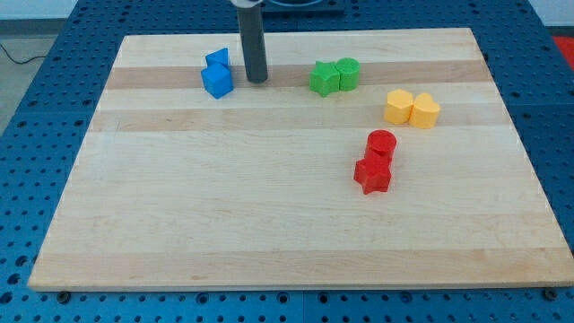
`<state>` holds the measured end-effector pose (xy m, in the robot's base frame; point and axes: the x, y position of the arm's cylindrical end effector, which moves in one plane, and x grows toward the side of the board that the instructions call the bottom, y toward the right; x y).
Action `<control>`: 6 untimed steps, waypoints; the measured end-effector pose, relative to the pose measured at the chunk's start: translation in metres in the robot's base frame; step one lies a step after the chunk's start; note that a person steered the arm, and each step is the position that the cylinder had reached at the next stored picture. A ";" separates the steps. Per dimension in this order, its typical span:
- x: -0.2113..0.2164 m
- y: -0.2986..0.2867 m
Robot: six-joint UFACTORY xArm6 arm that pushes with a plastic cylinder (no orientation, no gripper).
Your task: Separate the green star from green circle
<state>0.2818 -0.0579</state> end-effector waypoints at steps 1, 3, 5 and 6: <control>-0.030 0.049; -0.015 0.163; 0.010 0.119; 0.019 0.092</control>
